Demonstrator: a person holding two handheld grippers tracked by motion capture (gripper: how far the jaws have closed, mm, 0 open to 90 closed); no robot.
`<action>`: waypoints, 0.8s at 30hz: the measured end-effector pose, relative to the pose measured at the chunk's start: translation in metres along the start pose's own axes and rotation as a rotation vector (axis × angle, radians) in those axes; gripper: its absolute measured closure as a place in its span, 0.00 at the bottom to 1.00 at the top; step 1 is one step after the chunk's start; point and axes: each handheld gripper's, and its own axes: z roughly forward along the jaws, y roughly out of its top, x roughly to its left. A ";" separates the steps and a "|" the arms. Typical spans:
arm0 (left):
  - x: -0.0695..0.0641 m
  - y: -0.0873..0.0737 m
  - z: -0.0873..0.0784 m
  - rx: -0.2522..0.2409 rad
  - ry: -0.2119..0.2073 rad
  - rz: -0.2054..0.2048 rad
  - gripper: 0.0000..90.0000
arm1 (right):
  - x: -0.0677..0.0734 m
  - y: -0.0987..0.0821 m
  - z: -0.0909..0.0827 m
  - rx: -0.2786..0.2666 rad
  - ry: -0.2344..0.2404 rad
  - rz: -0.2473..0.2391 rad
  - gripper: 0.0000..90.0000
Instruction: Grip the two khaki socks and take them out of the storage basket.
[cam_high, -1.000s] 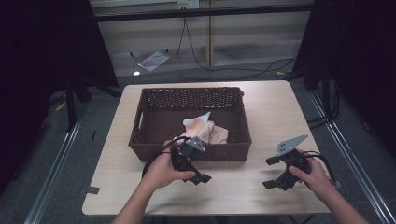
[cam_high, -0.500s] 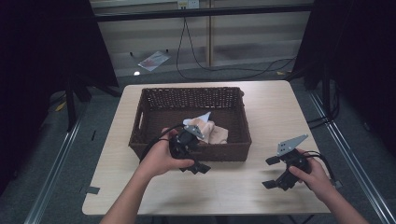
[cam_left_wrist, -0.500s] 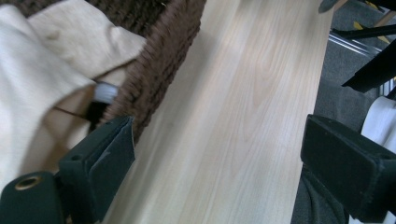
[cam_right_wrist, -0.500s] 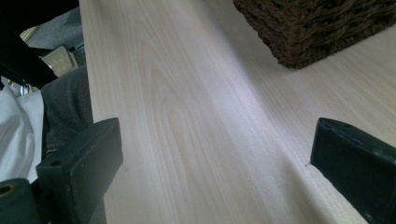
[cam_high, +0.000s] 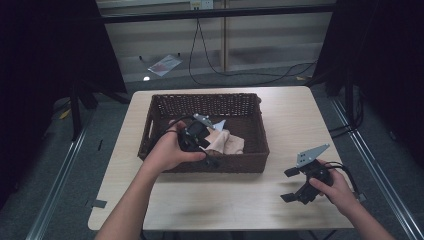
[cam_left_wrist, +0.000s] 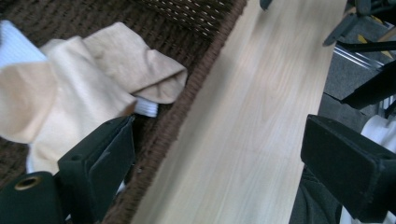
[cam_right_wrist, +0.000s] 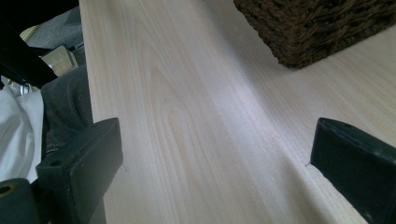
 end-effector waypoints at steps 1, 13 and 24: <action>0.002 0.002 -0.001 -0.002 0.002 -0.005 0.11 | 0.000 0.000 0.000 0.000 0.001 0.000 0.02; 0.031 0.020 -0.002 0.025 0.063 -0.091 0.12 | 0.000 0.000 0.000 -0.001 0.002 0.000 0.02; 0.058 0.020 0.023 0.089 0.115 -0.133 0.17 | 0.000 0.000 0.000 -0.001 0.000 -0.004 0.02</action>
